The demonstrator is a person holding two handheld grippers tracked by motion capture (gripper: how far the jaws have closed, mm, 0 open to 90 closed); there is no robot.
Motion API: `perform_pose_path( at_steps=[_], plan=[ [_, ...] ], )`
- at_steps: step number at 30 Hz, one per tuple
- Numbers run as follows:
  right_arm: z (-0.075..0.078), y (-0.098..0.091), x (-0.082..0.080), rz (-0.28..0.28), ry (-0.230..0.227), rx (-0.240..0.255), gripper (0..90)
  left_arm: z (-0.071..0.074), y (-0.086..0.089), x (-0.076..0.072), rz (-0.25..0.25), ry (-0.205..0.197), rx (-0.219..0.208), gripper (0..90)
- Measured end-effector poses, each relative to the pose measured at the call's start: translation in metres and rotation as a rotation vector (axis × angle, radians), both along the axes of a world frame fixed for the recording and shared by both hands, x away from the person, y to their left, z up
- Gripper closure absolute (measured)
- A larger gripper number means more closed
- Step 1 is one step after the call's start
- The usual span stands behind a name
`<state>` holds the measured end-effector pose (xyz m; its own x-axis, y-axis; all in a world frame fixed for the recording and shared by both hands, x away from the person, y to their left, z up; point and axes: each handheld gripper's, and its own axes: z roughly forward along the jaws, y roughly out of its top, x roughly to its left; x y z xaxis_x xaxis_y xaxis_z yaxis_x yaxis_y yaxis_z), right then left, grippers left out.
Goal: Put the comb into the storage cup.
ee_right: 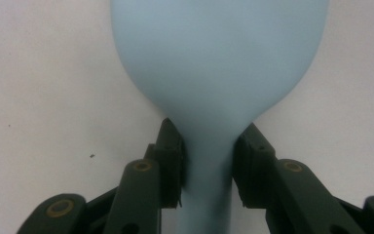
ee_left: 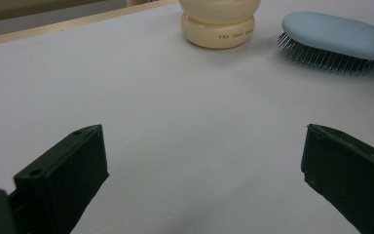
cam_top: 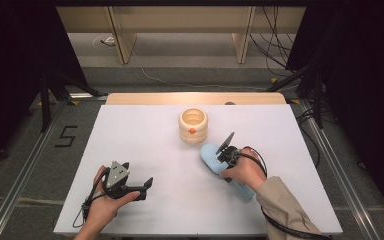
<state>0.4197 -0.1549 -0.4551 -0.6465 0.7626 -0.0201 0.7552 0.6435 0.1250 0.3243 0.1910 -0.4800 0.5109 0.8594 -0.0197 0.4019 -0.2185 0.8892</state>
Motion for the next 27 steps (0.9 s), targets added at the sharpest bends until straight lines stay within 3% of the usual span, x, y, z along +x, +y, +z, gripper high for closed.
perform_pose_path(
  at_steps=[27],
  plan=[
    [0.0009,-0.0052,0.0000,-0.016,0.007,0.047,70.3,0.0003,0.0001,-0.0001,0.001,-0.001,-0.006,3.6]
  ],
)
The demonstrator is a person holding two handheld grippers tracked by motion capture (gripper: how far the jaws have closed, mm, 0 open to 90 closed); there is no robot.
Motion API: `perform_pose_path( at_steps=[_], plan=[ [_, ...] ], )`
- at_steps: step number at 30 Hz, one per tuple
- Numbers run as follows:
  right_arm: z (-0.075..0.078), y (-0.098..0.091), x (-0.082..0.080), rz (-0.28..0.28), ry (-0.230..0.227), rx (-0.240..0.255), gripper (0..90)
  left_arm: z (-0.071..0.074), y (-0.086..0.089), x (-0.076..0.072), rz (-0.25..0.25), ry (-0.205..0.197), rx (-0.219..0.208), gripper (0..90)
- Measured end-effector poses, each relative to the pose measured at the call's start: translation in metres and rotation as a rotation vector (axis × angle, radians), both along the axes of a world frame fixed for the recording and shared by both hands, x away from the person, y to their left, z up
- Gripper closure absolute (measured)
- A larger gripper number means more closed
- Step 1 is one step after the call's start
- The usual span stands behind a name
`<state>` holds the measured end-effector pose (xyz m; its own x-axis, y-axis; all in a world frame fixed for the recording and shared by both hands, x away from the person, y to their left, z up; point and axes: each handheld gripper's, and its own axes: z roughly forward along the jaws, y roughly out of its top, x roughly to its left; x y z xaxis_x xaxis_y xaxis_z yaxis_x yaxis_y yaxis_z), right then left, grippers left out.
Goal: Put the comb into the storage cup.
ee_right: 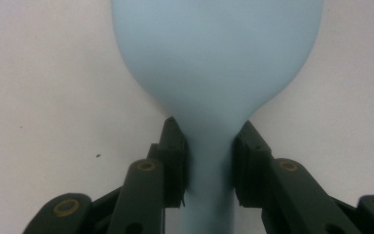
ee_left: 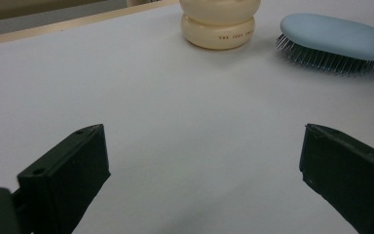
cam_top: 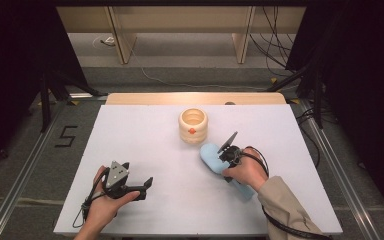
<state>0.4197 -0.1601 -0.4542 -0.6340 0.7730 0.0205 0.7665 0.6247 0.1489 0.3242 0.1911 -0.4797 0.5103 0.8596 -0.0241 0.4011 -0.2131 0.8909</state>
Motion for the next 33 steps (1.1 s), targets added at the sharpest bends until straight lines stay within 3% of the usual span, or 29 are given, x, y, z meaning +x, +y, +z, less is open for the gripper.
perform_pose_path(
  at_steps=[15,33],
  plan=[
    [0.008,-0.002,-0.001,-0.005,-0.025,0.034,70.4,0.000,0.000,0.000,0.001,0.001,-0.001,3.7],
    [0.023,-0.004,-0.004,-0.013,-0.102,0.110,70.4,0.000,0.000,0.000,-0.002,0.000,0.002,3.6]
  ],
)
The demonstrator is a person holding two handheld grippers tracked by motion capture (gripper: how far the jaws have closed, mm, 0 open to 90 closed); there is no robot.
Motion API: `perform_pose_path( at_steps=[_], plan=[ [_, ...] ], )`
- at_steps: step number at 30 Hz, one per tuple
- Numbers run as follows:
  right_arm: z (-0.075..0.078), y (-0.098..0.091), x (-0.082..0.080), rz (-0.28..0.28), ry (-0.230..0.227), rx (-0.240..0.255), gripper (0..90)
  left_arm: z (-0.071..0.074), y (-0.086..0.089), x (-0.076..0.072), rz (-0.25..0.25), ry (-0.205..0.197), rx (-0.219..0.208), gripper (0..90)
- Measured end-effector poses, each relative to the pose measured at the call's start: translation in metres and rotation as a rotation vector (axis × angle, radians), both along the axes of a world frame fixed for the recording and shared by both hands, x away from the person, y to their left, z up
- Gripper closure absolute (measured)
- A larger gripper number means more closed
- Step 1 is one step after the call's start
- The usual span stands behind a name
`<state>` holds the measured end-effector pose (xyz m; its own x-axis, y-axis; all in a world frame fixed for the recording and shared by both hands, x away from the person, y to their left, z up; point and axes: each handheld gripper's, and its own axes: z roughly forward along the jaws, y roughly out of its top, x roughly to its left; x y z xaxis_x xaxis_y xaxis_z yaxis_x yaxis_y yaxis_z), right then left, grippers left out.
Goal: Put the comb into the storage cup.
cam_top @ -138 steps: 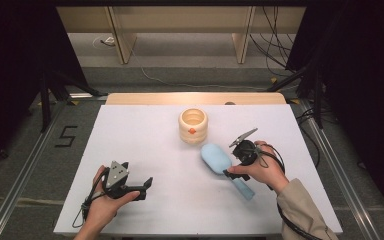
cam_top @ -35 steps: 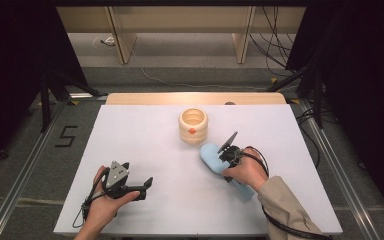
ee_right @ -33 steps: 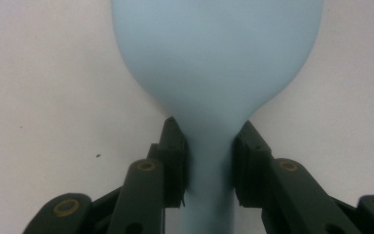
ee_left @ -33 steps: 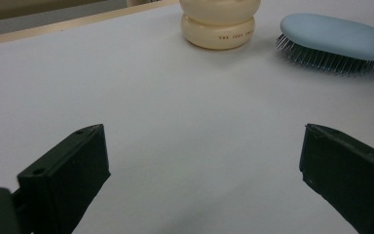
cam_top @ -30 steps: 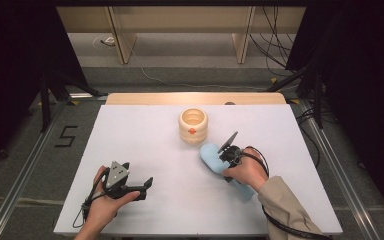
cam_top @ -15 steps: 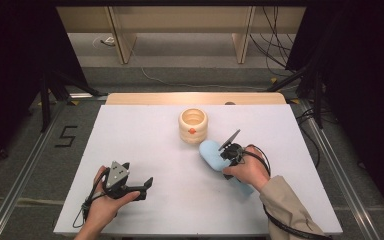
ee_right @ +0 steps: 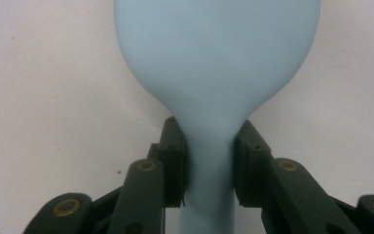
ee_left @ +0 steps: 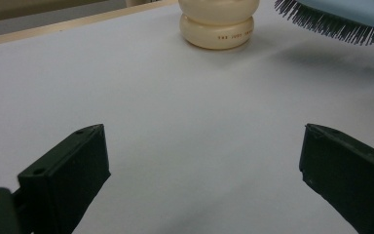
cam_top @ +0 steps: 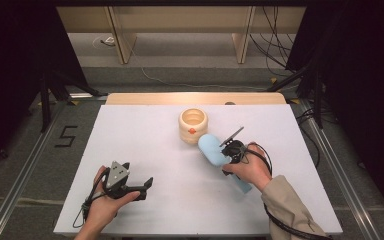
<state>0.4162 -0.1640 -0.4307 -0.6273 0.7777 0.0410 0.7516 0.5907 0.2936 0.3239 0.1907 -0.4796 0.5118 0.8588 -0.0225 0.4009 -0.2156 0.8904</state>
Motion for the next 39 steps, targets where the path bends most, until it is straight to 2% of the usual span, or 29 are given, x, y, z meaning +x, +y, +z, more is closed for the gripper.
perform_pose_path(
  at_steps=[32,39],
  plan=[
    [0.016,-0.005,0.000,-0.042,-0.143,0.137,70.4,0.000,0.000,0.000,0.000,-0.001,0.001,3.7],
    [0.019,-0.007,0.000,-0.056,-0.177,0.181,70.4,0.000,0.000,0.000,0.001,-0.002,-0.001,3.7]
  ],
)
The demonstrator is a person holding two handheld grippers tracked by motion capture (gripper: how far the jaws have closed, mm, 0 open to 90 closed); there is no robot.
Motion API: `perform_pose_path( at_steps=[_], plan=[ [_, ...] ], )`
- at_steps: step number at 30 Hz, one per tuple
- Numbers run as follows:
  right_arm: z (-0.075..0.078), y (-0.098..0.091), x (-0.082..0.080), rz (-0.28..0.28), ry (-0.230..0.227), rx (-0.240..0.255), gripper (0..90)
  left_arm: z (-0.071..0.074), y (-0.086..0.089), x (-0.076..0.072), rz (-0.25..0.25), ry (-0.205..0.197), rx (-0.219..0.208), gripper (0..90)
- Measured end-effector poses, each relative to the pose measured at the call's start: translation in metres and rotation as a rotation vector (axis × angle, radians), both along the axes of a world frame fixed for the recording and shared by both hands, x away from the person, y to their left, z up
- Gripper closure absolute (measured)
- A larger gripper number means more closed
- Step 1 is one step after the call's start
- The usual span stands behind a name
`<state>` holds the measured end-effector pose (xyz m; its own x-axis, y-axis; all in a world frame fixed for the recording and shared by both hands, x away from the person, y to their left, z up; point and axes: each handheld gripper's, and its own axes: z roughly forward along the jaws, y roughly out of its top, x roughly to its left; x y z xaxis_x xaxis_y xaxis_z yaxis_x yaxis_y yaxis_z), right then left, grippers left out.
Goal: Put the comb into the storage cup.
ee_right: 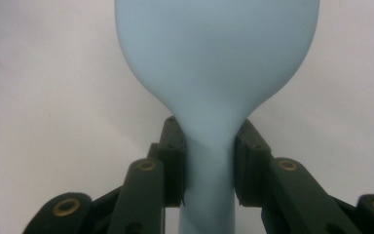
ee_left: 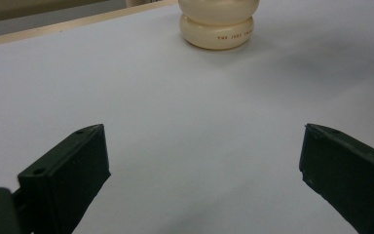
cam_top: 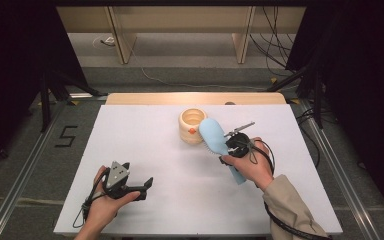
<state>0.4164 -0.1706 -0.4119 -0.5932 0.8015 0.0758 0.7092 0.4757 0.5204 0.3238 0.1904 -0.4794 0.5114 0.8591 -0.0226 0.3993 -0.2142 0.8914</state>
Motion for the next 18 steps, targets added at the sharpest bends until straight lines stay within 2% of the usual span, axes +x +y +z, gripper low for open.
perform_pose_path(
  at_steps=[10,18],
  plan=[
    [0.0026,-0.0007,0.0002,-0.009,-0.036,0.044,70.4,0.0000,0.0002,0.0000,0.000,0.001,0.002,3.7],
    [0.0053,-0.0008,-0.0003,-0.032,-0.087,0.098,70.4,-0.0001,0.0001,0.0000,-0.001,0.001,0.000,3.7]
  ],
)
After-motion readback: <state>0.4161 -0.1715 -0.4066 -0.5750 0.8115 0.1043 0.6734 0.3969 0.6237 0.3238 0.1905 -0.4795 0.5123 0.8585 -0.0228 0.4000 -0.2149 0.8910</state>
